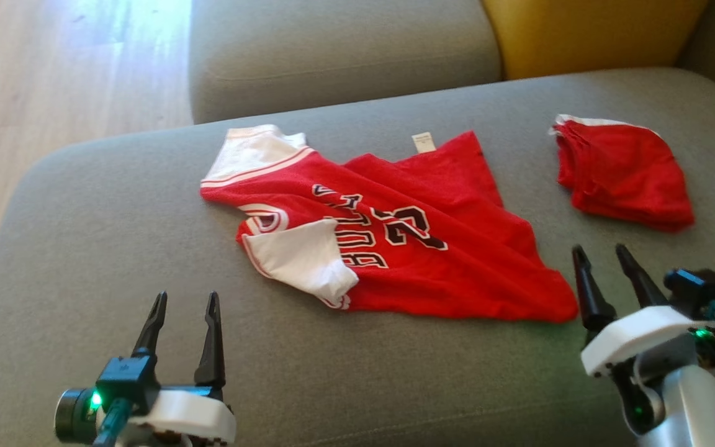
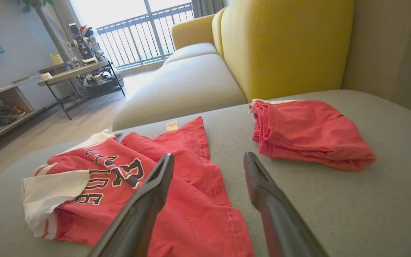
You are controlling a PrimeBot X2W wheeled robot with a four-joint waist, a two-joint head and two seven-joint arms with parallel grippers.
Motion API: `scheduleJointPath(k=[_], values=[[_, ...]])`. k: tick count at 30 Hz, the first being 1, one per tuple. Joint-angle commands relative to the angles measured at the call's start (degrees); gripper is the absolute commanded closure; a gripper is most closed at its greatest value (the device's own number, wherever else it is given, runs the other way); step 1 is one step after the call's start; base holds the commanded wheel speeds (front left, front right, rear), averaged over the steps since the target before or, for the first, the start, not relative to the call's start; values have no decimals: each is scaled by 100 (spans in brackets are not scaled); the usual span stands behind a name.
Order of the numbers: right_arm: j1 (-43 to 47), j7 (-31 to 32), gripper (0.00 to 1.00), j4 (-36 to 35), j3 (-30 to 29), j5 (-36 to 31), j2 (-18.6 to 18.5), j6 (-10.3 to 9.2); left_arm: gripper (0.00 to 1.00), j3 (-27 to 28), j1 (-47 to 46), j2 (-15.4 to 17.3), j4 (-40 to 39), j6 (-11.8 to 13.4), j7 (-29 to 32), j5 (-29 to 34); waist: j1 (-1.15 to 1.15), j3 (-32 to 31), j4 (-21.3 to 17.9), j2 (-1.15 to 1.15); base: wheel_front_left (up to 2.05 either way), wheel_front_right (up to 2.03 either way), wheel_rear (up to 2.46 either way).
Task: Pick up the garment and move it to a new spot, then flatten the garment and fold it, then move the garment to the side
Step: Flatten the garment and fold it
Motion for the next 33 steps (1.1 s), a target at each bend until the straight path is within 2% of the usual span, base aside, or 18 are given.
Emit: scheduleJointPath(k=[1,8,14,21,27,33], values=[[-88,-89,0,-369,305,99,-40,-2,0,160,-392,-34,-117,52,-30,-21,0,104,-176,0,0,0,0],[186,-95,0,-927,758,218,-40,-2,0,74,-633,-37,158,91,-30,13,0,378,-539,0,0,0,0],[151,-45,0,-1333,1048,248,-40,-2,0,-131,-1251,17,942,48,-6,256,0,769,-896,0,0,0,0],[42,-95,0,-1617,1217,329,-40,-2,0,-566,-2433,255,1840,-108,386,832,0,1249,-1174,0,0,0,0],[-61,-199,0,-1640,1300,397,-40,-2,0,-887,-3476,490,2694,-146,988,1377,0,1568,-1352,0,0,0,0],[-129,-306,0,-1518,1334,444,-40,-2,0,-1131,-4076,654,3394,-367,1294,1606,0,1676,-1449,0,0,0,0]])
